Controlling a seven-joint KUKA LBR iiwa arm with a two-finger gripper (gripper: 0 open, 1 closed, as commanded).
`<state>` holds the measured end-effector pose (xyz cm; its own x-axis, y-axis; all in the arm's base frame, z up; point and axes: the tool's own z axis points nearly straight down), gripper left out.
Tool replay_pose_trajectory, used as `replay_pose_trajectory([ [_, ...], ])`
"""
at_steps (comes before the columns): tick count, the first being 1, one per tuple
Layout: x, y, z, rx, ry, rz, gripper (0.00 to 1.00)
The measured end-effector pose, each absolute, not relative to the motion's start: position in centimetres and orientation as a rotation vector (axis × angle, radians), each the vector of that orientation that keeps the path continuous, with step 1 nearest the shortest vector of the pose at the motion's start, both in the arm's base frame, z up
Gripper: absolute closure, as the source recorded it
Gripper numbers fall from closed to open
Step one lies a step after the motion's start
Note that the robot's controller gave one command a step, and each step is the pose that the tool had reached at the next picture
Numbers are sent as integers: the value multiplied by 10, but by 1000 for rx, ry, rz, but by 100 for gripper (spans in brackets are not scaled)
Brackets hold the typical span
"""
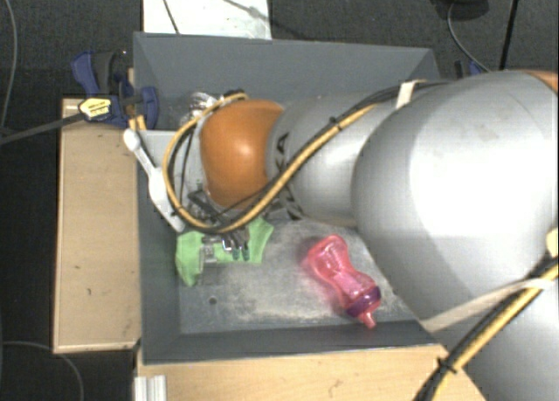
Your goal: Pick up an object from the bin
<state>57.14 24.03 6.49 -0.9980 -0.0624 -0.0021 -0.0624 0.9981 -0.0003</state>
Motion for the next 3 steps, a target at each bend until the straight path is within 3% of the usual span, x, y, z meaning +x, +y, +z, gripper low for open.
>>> replay_pose_trajectory([
  [1, 568, 218, 71, -98, 3139, -1, 0],
  [2, 572, 241, 65, -96, 3135, 3, 100],
  [3, 572, 241, 65, -95, 3135, 3, 100],
])
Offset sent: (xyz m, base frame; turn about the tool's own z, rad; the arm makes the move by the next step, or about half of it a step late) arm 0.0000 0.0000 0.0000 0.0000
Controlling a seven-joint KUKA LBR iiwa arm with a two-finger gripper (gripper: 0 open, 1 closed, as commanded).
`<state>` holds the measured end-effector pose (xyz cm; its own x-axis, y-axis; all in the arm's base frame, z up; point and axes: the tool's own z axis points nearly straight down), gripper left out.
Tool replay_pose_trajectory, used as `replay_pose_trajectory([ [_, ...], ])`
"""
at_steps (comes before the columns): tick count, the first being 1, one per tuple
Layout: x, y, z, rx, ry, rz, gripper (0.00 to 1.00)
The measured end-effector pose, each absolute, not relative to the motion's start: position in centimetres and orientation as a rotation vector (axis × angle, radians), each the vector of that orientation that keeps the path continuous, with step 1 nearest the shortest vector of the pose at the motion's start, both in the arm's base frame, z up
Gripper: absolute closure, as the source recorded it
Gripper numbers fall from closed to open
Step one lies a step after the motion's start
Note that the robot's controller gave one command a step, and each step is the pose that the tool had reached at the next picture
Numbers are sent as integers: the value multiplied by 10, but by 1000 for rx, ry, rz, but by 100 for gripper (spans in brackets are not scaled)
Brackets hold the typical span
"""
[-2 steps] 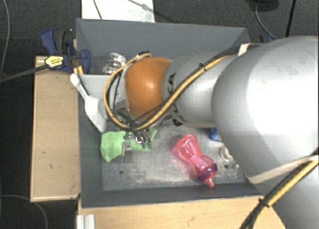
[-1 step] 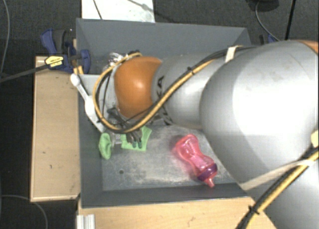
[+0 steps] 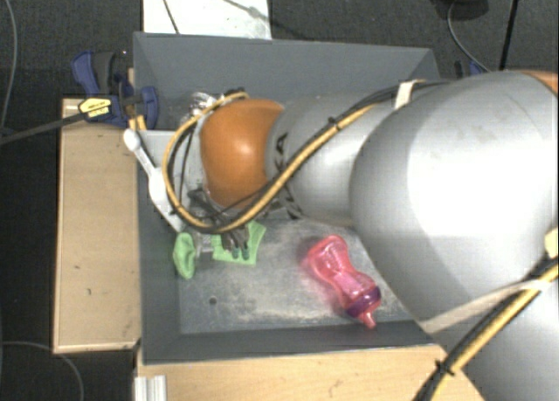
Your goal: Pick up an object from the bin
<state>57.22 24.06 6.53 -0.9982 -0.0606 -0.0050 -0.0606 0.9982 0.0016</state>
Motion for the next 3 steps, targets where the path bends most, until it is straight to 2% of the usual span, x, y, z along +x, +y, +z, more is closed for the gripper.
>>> replay_pose_trajectory([
  [1, 571, 240, 69, -93, 3139, 1, 100],
  [3, 572, 240, 96, -92, 3135, 3, 100],
])
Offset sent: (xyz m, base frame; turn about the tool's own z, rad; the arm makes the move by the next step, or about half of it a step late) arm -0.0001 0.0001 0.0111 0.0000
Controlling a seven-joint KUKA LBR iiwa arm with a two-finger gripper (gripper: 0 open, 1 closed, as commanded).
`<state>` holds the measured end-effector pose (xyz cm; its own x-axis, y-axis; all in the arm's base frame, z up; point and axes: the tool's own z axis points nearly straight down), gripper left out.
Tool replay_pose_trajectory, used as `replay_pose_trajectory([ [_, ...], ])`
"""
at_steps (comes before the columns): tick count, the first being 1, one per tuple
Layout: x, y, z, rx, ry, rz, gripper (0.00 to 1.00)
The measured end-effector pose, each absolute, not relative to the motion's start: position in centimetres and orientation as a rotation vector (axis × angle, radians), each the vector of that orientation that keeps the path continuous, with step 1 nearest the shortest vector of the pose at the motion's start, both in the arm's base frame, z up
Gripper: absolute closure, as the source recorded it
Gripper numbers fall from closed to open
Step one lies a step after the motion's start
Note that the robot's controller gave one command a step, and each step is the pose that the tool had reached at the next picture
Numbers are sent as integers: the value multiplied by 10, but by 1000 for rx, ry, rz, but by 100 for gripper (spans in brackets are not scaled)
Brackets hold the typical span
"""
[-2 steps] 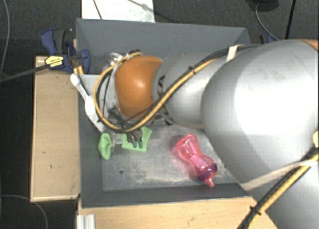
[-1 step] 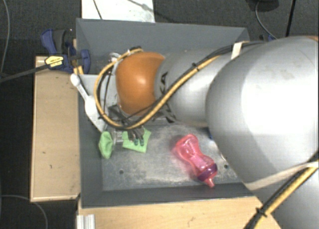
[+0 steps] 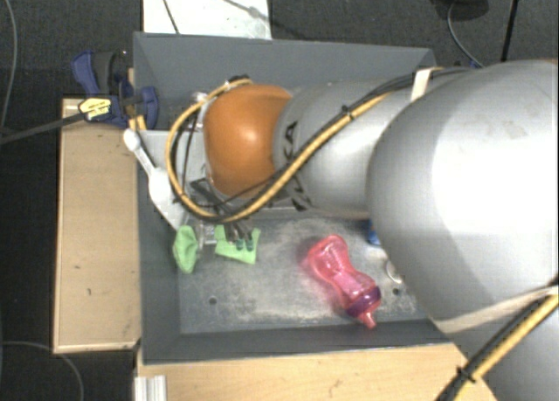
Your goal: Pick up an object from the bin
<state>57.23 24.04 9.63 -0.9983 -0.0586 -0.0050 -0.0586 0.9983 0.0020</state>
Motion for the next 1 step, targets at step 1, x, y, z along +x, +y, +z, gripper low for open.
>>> replay_pose_trajectory([
  [1, 572, 240, 105, -91, 3136, 3, 100],
])
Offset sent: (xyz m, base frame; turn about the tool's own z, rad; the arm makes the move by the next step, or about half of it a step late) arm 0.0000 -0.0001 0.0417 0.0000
